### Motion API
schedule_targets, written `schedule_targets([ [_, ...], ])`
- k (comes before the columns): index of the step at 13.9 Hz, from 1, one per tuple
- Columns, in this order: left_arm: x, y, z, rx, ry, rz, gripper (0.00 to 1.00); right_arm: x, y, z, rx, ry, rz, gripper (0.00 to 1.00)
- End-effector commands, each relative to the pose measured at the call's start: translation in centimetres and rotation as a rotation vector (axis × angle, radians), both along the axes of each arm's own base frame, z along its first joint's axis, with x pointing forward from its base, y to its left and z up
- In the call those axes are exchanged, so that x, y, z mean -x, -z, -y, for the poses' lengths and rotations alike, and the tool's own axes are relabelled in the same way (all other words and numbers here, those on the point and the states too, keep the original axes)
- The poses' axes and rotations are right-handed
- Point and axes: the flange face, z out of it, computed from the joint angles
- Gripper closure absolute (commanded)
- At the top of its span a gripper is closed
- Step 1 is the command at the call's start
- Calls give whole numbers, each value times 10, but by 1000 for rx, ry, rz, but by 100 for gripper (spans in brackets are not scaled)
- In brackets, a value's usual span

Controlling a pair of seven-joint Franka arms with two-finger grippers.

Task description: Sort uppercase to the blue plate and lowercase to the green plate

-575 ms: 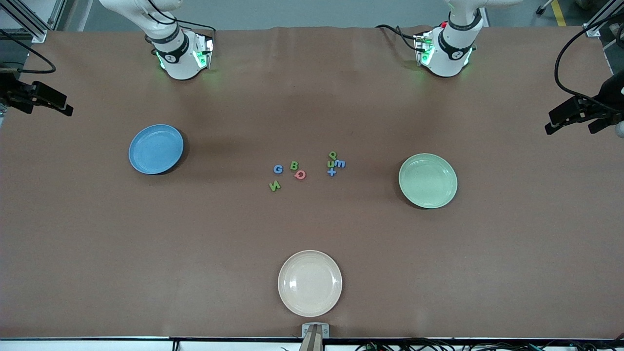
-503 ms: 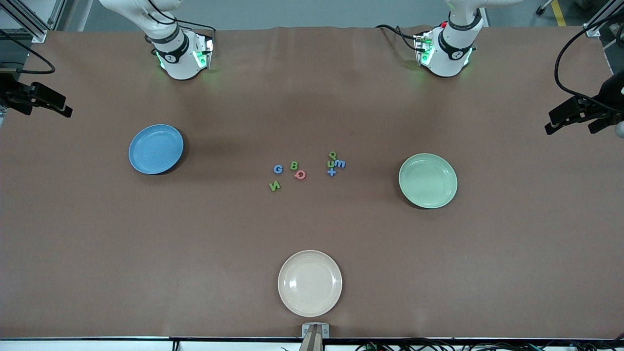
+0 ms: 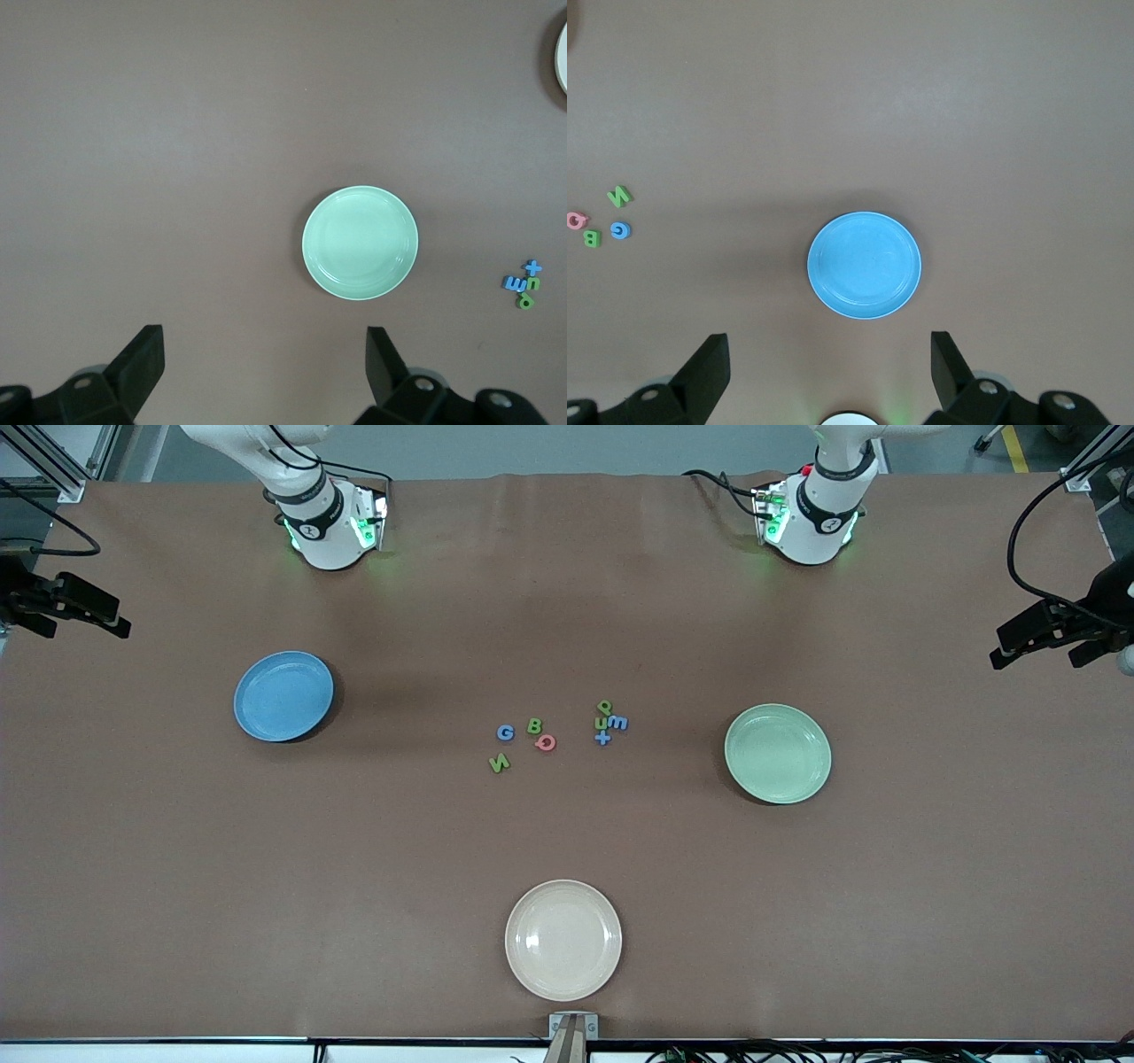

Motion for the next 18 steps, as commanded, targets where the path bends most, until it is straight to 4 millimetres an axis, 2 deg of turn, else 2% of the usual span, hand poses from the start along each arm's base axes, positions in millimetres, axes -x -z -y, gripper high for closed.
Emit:
schedule_targets([
  [1,4,2,18,0,32,-42,0,12,-2,0,-12,-18,14,0],
  [3,9,17,54,24,31,-125,0,12,-1,0,-13,-18,11,0],
  [4,9,24,78,33,12,-144,0,13,-1,1,-13,-17,12,0],
  [7,4,61,159,16,-15,-204,0,13,0,2,-13,-17,9,0],
  [9,5,93,218,8,-66,-226,0,13,0,2,-13,-15,9,0],
  [10,6,107,241,9,-93,-223,0,13,0,4,-14,-11,10,0],
  [11,9,123,267,14,-116,-220,0,14,0,5,-15,-8,8,0],
  [13,26,164,334,-3,-152,-217,0,14,0,6,-15,-6,8,0],
  [16,37,227,403,-21,-181,-162,0,13,1,6,-15,-6,3,0],
  [18,34,272,427,-12,-178,-132,0,14,1,6,-15,-6,2,0],
])
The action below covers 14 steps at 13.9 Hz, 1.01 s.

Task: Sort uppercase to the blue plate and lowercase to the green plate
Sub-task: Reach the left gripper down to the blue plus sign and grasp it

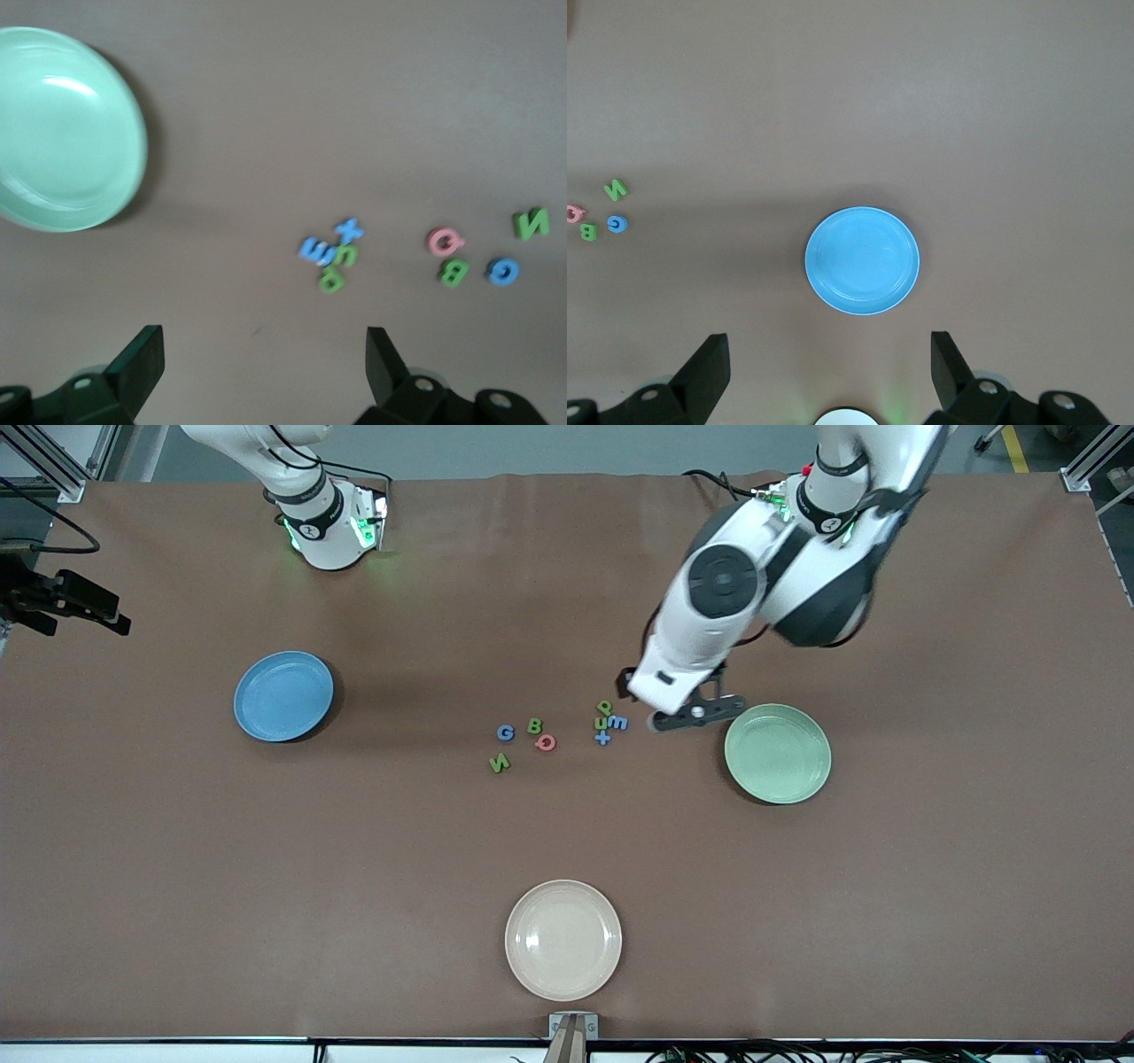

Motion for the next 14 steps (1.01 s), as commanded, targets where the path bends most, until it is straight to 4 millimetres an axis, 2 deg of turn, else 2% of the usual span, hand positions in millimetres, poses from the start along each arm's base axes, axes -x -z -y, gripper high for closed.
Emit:
schedule_targets([
  [1,-8,54,22,-9,11,18,0,9,-3,1,-12,-5,11,0],
  [4,-4,109,31,-63,67,-11,0,8,-4,1,-11,-4,13,0],
  [7,0,138,48,-37,89,1,0,8,-9,5,-9,10,21,0],
  [11,-5,160,56,-14,156,101,2,6,-18,8,-5,17,39,0],
  [14,2,171,63,5,172,109,15,2,-11,7,-5,20,25,0],
])
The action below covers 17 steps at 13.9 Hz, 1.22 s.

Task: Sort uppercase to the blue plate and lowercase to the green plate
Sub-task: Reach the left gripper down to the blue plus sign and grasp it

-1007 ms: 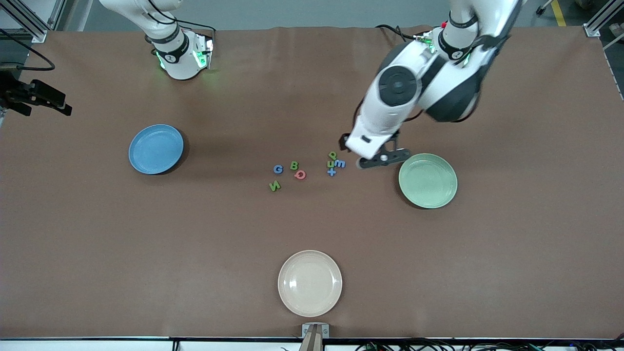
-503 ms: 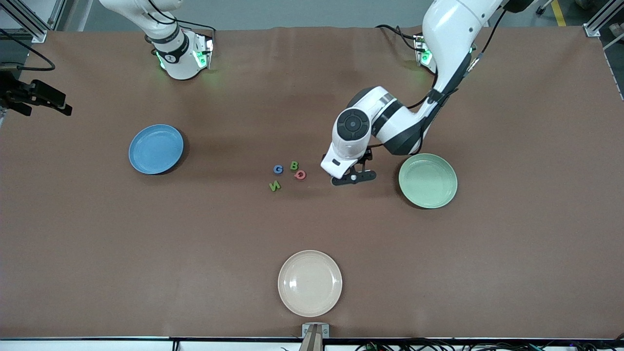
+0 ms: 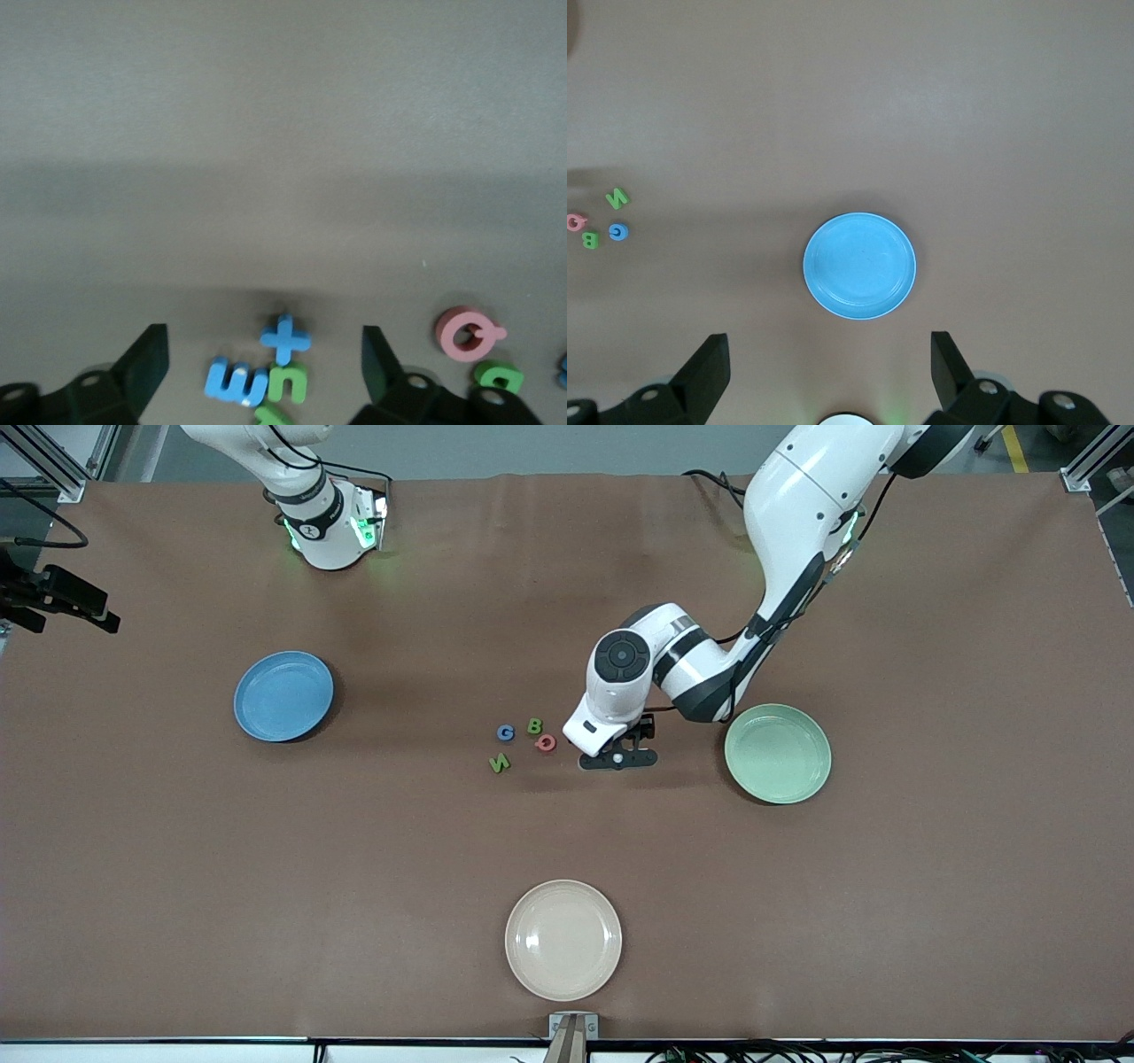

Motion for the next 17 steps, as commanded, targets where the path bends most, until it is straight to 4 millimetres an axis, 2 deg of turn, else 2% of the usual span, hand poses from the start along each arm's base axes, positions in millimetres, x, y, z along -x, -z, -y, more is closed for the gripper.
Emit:
schedule_targets([
  [1,5,8,10,0,22,14,22,-2,4,3,-7,11,-8,0],
  [3,9,19,10,7,19,8,28,-7,9,4,-7,1,-11,0],
  [5,14,21,15,15,29,13,31,-15,21,6,-5,1,-25,0],
  [8,18,28,14,8,33,1,37,-27,38,24,-4,37,-25,0],
  [9,18,31,13,10,32,1,38,-35,55,26,-4,38,-55,0],
  [11,19,37,14,10,35,-4,39,-50,94,49,-7,78,-121,0],
  [12,19,38,13,7,34,-6,39,-55,106,53,2,77,-151,0],
  [14,20,41,13,5,34,-10,41,-55,118,64,20,60,-171,0],
  [17,23,47,10,-3,35,-19,46,-50,167,91,4,29,-182,0],
])
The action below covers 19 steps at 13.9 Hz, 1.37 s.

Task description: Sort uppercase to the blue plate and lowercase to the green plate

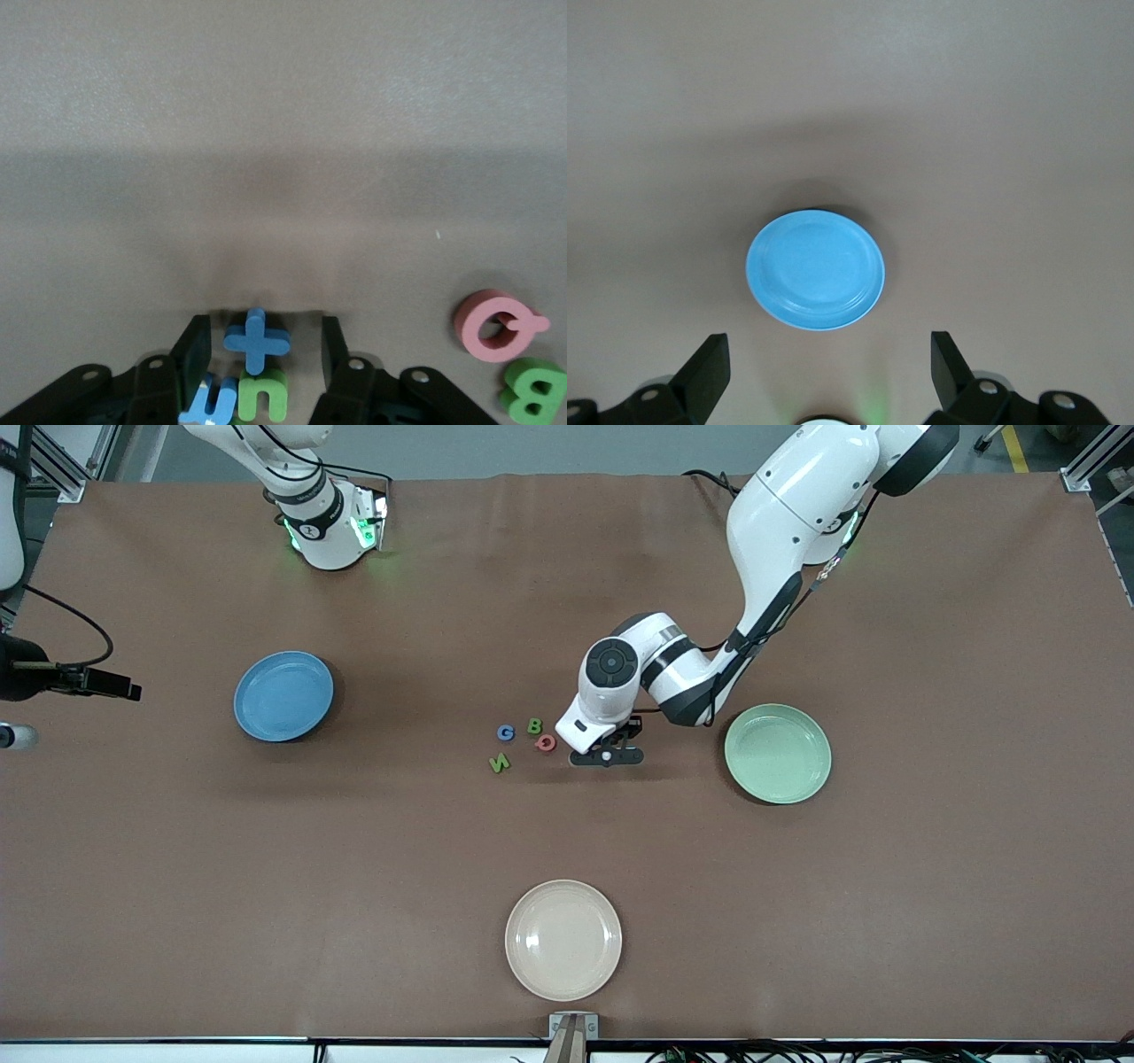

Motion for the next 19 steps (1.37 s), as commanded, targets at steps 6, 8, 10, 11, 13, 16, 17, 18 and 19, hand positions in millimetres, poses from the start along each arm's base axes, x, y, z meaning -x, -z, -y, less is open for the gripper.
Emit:
schedule_targets([
  [6,1,1,0,-3,5,20,76,39,81,34,-24,5,-5,3],
  [8,-1,-2,-1,0,3,24,87,61,103,34,-20,17,26,3],
  [10,-10,-8,-7,4,-7,32,89,79,127,44,-27,-10,61,3],
  [11,-15,-19,-9,8,-8,46,89,89,140,55,-49,0,79,3],
  [13,-34,-43,-27,13,-38,69,89,106,165,72,-81,0,117,3],
  [16,-43,-85,-49,-11,-28,97,90,125,193,70,-73,9,135,7],
  [17,-44,-96,-63,-22,-24,100,90,128,196,69,-70,10,140,9],
  [18,-42,-104,-78,-31,-16,102,90,131,201,69,-71,25,151,11],
  [19,-39,-112,-97,-41,-7,103,90,135,207,67,-81,43,153,12],
])
